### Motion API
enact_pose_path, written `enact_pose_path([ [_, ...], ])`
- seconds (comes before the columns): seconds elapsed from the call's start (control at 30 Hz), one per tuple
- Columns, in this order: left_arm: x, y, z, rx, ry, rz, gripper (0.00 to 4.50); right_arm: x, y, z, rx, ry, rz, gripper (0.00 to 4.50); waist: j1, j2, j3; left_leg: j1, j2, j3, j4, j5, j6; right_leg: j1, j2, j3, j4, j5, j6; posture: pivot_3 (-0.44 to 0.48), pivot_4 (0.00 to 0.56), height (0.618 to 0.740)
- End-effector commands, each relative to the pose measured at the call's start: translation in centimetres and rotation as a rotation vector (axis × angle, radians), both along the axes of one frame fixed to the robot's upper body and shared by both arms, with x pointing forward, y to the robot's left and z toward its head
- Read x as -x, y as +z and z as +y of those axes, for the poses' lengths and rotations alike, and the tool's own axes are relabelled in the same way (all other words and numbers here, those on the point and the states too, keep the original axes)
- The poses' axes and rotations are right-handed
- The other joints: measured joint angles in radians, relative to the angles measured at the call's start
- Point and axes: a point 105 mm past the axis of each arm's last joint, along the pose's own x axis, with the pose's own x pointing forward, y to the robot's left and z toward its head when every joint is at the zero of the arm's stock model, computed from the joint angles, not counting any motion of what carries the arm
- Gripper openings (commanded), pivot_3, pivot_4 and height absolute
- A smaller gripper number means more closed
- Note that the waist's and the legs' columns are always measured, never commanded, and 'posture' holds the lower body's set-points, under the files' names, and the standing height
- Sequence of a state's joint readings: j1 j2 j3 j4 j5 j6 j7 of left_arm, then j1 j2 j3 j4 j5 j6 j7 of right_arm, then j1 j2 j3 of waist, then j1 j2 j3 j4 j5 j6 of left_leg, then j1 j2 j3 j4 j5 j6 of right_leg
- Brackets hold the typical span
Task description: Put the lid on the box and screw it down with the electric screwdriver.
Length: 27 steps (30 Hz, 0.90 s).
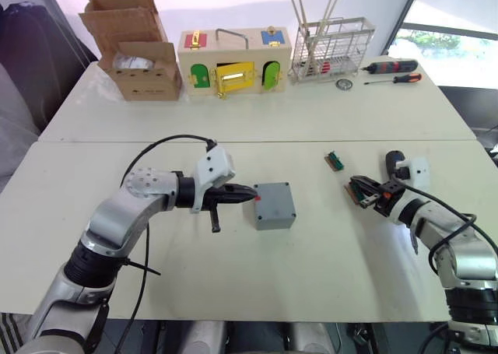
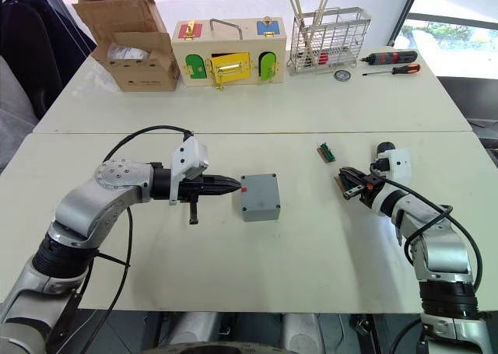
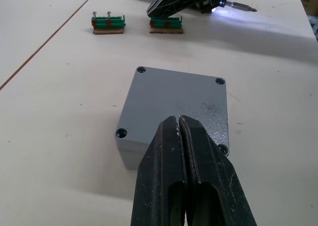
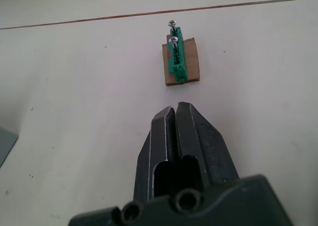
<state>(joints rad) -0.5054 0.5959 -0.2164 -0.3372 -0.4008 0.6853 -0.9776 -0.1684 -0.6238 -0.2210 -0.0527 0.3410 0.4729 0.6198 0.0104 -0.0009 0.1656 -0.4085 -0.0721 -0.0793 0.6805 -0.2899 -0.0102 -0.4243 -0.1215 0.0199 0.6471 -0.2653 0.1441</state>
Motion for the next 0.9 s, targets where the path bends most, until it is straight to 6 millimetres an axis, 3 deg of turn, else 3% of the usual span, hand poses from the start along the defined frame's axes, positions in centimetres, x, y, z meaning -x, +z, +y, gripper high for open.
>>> enact_pose_path([
  [0.03,0.0,0.8,-0.2,0.001,-0.013,-0.050,0.00,-0.3,1.9,-0.4,-0.035,-0.023,-0.074,0.04,0.000,0.000,0.000,0.000,0.000,0.000,0.000,0.000,0.000,0.000,0.000,0.000,0.000,0.000,0.000,0.000,0.150,0.730],
  [0.5,0.0,0.5,-0.4,0.000,-0.019,-0.054,0.00,-0.3,2.4,-0.7,-0.068,-0.042,-0.086,0.04,0.000,0.000,0.000,0.000,0.000,0.000,0.000,0.000,0.000,0.000,0.000,0.000,0.000,0.000,0.000,0.000,0.150,0.730],
  [0.67,0.0,0.4,-0.3,-0.001,-0.016,-0.051,0.00,-0.4,4.0,-0.5,-0.076,-0.032,-0.126,0.04,0.000,0.000,0.000,0.000,0.000,0.000,0.000,0.000,0.000,0.000,0.000,0.000,0.000,0.000,0.000,0.000,0.150,0.730],
  [0.9,-0.2,0.5,0.2,-0.006,-0.005,-0.051,0.00,-0.1,7.8,0.9,-0.040,0.040,-0.194,0.04,-0.001,0.000,0.000,0.000,0.000,0.000,0.000,0.000,0.000,0.000,0.000,0.000,0.000,0.000,0.000,0.000,0.150,0.730],
])
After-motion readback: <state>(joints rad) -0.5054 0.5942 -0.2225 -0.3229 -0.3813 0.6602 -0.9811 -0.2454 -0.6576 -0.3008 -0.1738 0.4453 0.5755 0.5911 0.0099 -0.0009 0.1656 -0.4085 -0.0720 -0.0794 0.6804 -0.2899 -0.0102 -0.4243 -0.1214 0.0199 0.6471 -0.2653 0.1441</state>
